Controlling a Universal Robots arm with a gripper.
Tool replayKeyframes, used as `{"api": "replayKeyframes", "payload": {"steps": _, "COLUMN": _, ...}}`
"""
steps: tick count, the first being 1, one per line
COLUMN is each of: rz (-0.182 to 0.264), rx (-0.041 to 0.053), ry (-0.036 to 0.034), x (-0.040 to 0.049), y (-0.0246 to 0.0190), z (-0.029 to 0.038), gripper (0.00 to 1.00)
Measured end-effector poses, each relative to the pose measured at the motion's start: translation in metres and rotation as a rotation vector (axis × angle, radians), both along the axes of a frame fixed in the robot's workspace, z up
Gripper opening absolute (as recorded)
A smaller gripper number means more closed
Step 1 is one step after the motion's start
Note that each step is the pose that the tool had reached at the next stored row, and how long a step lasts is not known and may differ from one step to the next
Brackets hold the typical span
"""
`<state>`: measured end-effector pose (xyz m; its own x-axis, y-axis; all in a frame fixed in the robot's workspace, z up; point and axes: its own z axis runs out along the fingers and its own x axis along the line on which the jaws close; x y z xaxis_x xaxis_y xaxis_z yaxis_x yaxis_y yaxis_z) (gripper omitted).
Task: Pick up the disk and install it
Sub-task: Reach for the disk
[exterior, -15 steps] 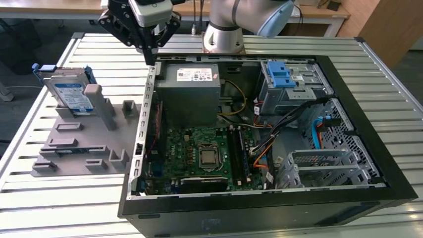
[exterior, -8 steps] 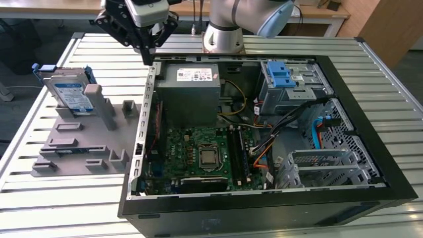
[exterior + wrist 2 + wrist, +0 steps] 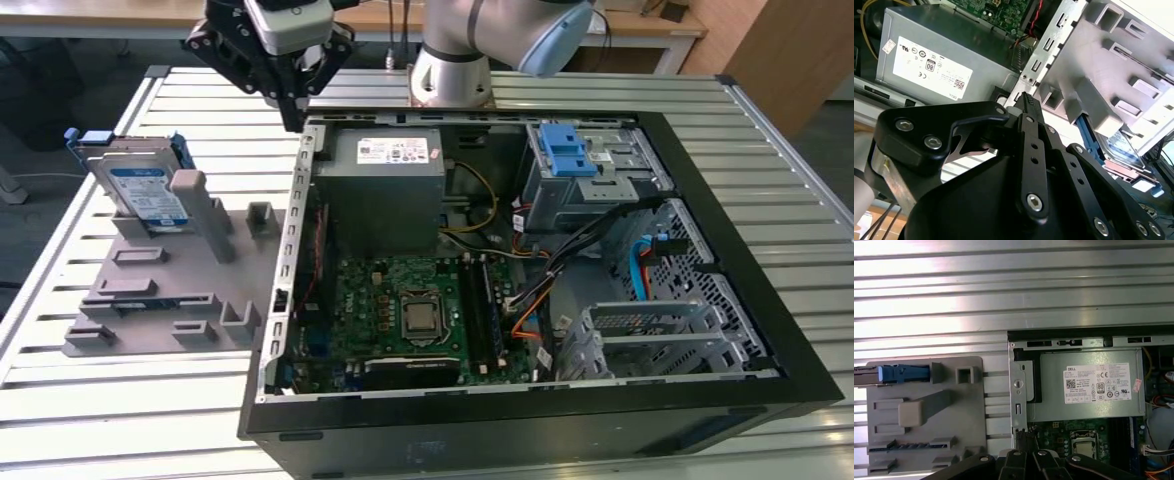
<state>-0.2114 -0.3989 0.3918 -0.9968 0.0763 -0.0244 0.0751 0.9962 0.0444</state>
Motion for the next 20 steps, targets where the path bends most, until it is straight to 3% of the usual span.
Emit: {"api": "replayKeyframes", "payload": {"steps": 20, "rz": 0.000, "rx": 0.0000, "ry": 0.0000, "x": -0.0102, "y": 0.0000, "z": -0.0002, "gripper": 0.11}}
